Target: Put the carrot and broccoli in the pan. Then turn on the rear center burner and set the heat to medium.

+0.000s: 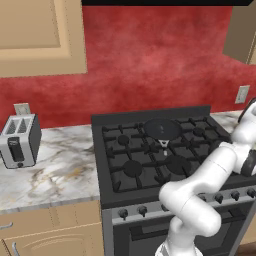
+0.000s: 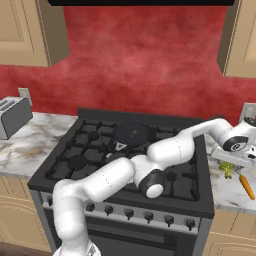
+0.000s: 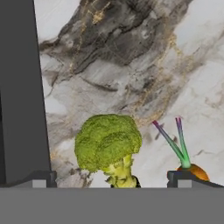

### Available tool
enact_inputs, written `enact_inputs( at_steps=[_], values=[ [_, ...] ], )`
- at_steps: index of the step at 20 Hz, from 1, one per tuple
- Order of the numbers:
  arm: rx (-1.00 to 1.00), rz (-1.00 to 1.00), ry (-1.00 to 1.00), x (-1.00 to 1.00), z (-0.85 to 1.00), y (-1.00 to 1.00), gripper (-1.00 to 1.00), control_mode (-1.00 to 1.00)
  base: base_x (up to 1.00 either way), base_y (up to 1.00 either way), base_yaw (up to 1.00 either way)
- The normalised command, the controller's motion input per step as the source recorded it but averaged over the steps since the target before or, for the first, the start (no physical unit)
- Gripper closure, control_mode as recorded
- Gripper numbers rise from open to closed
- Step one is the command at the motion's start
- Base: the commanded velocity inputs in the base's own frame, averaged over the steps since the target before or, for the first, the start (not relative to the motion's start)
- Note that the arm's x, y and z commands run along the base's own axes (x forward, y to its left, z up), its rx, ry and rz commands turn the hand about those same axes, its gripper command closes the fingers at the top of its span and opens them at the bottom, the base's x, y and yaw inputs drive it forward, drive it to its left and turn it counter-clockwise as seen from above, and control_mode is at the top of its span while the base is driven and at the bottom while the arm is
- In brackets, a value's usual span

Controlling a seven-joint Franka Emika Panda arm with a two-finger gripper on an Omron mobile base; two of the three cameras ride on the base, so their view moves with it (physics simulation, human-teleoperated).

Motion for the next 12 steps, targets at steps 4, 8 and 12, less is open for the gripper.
enact_inputs(
  at_steps=[4,8,12],
  values=[
    [0.00,0.00,0.00,0.01,-0.27,0.15,-1.00,-1.00,0.00,0.00,0.00],
    [0.00,0.00,0.00,0.02,-0.40,0.14,-1.00,-1.00,0.00,0.00,0.00],
    [0.00,0.00,-0.01,0.24,-0.47,0.00,-1.00,-1.00,0.00,0.00,0.00]
  ],
)
